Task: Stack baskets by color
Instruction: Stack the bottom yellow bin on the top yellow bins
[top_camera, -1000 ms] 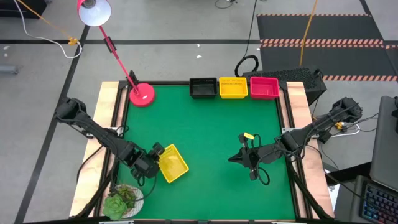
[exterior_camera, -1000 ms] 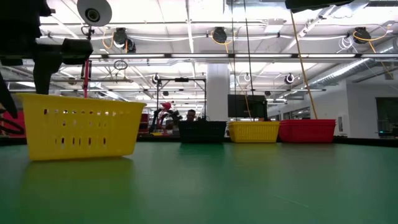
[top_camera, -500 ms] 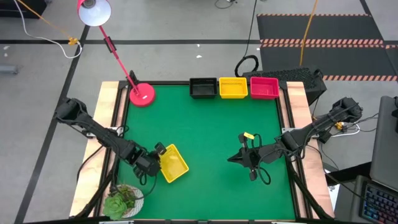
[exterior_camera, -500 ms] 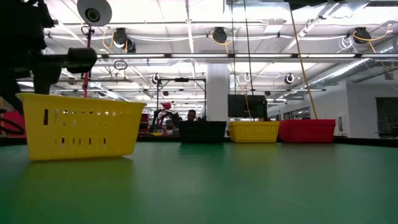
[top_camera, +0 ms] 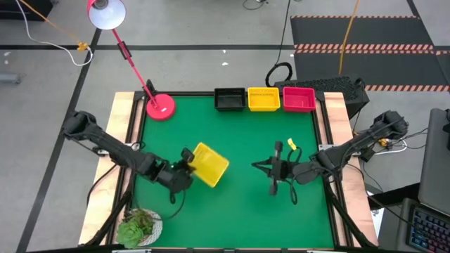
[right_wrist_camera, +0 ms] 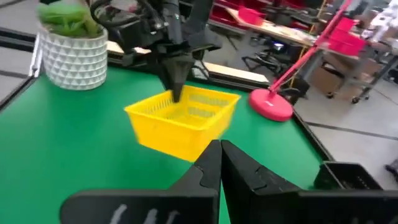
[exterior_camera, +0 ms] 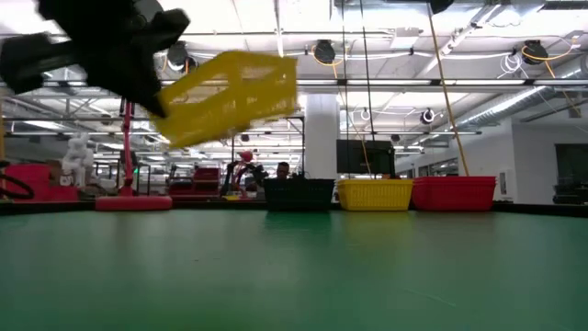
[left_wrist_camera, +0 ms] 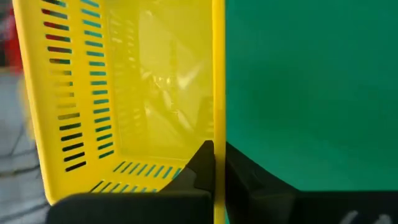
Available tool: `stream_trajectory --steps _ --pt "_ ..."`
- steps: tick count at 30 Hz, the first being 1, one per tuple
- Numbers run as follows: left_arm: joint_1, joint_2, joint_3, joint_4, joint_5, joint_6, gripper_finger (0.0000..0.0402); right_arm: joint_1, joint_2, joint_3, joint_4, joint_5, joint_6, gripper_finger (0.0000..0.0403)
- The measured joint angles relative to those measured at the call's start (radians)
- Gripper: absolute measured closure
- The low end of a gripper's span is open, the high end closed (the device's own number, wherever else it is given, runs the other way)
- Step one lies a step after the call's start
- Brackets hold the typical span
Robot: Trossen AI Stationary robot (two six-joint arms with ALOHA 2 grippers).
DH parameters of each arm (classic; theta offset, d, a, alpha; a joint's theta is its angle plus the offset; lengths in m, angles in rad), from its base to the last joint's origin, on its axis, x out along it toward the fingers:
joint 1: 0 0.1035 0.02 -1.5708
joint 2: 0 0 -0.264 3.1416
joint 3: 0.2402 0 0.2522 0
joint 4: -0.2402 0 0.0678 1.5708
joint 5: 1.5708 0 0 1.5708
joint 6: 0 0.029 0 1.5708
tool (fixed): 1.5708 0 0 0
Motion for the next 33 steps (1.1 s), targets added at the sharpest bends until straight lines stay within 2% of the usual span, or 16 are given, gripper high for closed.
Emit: stream_trajectory --steps 3,10,13,19,24,28,33 --pt "0.063 -0.001 0.035 0.033 -0.047 0.017 0.0385 0.0 0.034 0.048 -0.021 0.024 0.0 0.0403" --pt "0.195 0.016 0.085 0.159 -0.051 0.074 0.0393 0.0 0.149 0.176 -0.131 0.029 0.001 0.0403" --pt "0.231 0.043 0.128 0.185 -0.053 0.09 0.0384 0.007 0.198 0.223 -0.194 0.076 0.0 0.0403" --pt "0.292 0.161 0.258 0.153 -0.102 0.08 0.0391 0.029 0.284 0.326 -0.298 0.21 -0.025 0.0403" --pt "0.324 0.295 0.383 0.136 -0.111 0.096 0.0383 0.037 0.312 0.348 -0.38 0.307 -0.027 0.0403" --pt "0.328 0.384 0.485 0.102 -0.115 0.097 0.0382 0.02 0.317 0.348 -0.461 0.317 0.029 0.0393" --pt "0.33 0.462 0.587 0.074 -0.12 0.087 0.0391 -0.011 0.318 0.348 -0.547 0.314 0.108 0.0358"
